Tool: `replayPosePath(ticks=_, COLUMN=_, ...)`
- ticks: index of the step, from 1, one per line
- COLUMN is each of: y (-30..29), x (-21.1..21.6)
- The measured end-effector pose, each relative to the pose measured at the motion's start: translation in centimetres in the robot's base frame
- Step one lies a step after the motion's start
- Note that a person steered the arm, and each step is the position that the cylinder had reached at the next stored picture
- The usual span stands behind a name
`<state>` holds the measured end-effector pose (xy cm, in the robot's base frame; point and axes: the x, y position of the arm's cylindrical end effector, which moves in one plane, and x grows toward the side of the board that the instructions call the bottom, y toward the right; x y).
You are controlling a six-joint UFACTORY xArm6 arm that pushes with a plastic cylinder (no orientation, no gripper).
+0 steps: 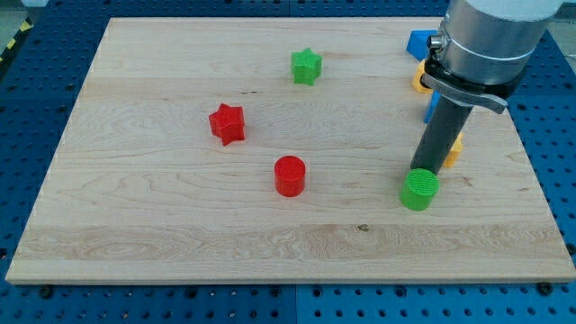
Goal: Place the green circle to the right side of the red circle
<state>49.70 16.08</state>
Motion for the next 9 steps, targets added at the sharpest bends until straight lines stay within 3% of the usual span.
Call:
replayPosePath(ticks=3, y=3.8, x=0.4)
replayPosePath(ticks=5, y=4.1, x=3.9)
replayPosePath(ticks=9, y=3.3, x=5.0)
